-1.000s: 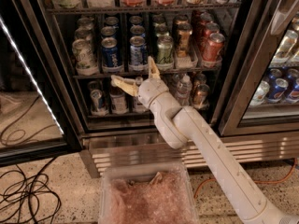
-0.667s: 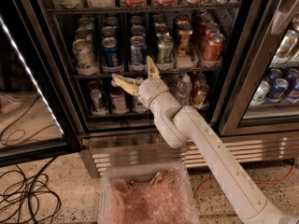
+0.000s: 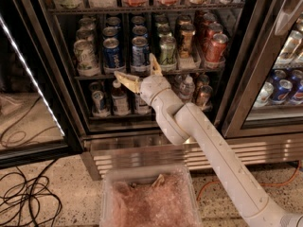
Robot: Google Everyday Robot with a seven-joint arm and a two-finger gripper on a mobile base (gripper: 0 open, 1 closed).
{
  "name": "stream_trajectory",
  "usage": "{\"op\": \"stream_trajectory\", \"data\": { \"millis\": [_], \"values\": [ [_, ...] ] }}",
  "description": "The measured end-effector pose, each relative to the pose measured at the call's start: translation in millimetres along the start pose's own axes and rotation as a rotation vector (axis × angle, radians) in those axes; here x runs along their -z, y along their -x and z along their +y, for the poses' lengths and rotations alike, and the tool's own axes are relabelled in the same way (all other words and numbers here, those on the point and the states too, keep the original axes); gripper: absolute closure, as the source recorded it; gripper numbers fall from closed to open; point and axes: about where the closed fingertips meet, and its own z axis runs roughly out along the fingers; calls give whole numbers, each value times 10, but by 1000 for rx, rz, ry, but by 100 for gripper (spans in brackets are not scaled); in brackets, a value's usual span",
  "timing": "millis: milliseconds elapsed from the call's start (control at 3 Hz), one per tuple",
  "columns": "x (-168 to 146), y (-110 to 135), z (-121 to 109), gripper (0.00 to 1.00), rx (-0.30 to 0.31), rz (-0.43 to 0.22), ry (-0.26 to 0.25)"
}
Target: Pick pepsi can from middle shelf of fridge
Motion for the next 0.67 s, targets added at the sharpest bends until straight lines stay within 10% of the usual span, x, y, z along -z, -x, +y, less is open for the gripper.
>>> {"op": "stream_trajectory", "data": {
  "millis": [667],
  "values": [
    [-210,-49,-168,15,30,19,-36]
  ]
}}
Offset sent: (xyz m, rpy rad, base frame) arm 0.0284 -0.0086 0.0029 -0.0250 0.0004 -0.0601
